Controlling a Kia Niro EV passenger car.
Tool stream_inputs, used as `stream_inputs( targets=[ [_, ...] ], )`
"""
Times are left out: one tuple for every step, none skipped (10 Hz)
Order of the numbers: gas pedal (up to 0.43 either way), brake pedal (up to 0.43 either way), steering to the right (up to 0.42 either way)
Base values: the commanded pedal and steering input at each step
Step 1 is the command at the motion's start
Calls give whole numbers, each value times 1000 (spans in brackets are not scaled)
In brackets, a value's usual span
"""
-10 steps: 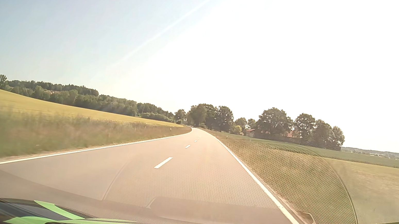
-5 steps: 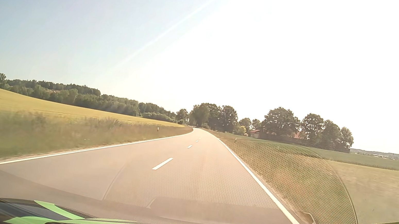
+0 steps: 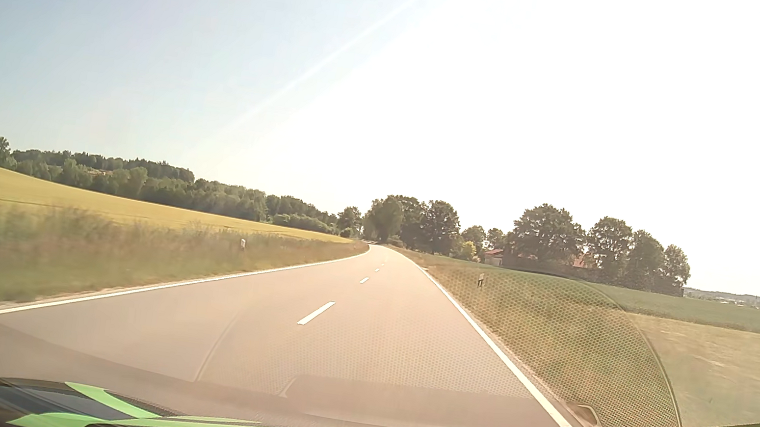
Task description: Follow the waypoints while adhering to traffic rules and regulations
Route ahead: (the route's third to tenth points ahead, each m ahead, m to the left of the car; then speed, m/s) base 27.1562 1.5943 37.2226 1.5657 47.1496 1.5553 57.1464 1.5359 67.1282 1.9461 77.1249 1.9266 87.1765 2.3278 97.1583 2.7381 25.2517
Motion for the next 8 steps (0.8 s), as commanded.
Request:
stream_inputs(
  targets=[
    [311,0,-5],
    [311,0,-4],
    [311,0,-4],
    [319,0,-4],
    [319,0,-4],
    [319,0,-4],
    [311,0,-4],
    [287,0,-4]
  ],
)
